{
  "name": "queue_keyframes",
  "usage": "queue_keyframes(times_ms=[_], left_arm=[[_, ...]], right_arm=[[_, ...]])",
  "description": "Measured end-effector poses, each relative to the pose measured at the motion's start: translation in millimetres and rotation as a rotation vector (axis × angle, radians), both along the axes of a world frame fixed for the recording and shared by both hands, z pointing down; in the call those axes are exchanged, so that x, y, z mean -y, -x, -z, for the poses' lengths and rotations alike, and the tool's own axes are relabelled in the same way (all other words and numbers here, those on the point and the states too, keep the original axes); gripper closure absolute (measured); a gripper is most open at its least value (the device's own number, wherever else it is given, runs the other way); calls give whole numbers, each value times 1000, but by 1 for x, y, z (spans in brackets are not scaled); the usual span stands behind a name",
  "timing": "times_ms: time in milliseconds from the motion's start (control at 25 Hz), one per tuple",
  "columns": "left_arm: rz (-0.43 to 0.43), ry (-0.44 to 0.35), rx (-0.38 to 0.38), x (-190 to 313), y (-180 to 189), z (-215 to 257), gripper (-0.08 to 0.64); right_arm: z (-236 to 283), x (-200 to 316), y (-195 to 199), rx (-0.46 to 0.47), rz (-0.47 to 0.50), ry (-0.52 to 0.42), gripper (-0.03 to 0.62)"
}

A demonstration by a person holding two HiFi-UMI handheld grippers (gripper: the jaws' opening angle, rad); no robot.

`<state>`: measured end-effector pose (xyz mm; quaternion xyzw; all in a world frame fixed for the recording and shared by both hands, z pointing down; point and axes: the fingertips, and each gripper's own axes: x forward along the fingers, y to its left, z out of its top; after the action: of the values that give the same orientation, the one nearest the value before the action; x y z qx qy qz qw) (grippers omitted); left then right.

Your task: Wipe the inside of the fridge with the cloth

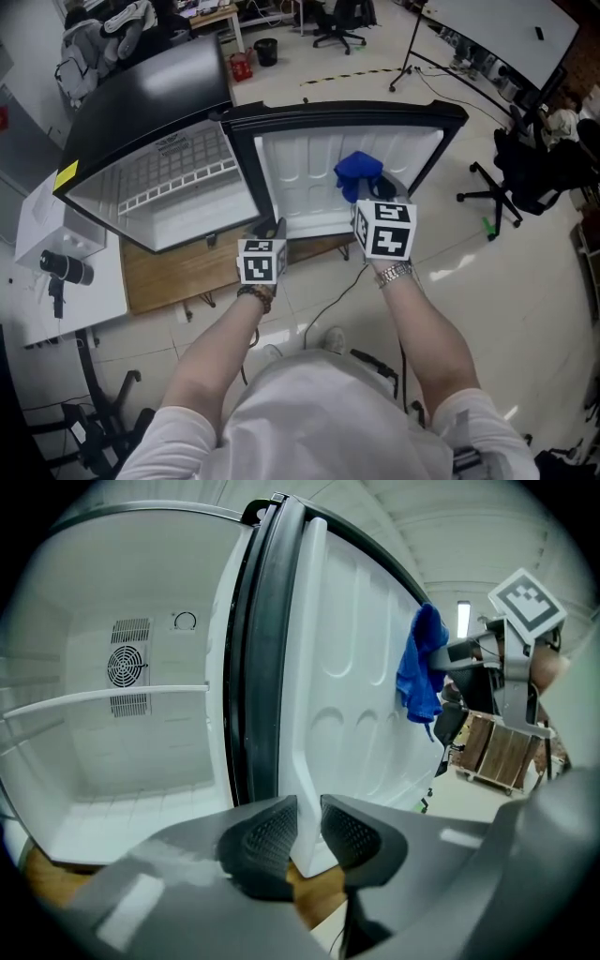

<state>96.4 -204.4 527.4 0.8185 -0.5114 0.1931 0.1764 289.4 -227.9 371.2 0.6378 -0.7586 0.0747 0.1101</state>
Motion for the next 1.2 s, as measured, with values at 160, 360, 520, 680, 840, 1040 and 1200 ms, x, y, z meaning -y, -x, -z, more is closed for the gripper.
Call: queue_keyframes(times_ms=[160,360,520,680,840,1040,1200], left_arm=[[8,1,-5,0,0,0,477],[17,-1,-3,-1,0,1,479],[24,1,-1,0,1,0,480],[26,-1,6,-1,1,0,483],[30,-5,10,-2,1,1,486],[35,-2,16,-4,1,1,488],[32,1,6,-6,0,2,491]], right_arm=[[-1,0,-21,-6,-33,1,552],[-3,0,-49,-9,-79,5,552],[-5,1,-69,-18,-110,8,552],[-7,0,-92,-16,-152,13,552],[-6,-1,-111,-10,-188,14,552],[-5,-4,-114,-7,-189,11,552],[1,-15,-98,17,-157,-3,552]])
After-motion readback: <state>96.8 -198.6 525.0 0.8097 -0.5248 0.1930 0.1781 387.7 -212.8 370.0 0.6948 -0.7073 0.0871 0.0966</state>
